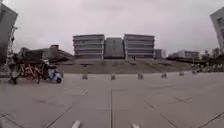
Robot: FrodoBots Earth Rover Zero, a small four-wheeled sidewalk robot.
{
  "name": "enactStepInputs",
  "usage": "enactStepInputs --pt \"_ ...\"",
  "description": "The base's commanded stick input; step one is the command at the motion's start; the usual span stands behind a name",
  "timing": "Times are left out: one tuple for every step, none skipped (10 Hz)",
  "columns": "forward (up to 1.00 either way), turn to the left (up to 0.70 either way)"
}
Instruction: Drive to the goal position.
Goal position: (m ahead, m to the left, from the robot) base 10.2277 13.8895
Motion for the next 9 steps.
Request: enactStepInputs --pt "0.7 0.02" --pt "0.7 0.07" --pt "0.7 0.15" --pt "0.7 0.19" --pt "0.7 0.09" --pt "0.7 0.0" --pt "0.7 0.0" --pt "0.7 0.0" --pt "0.7 0.0"
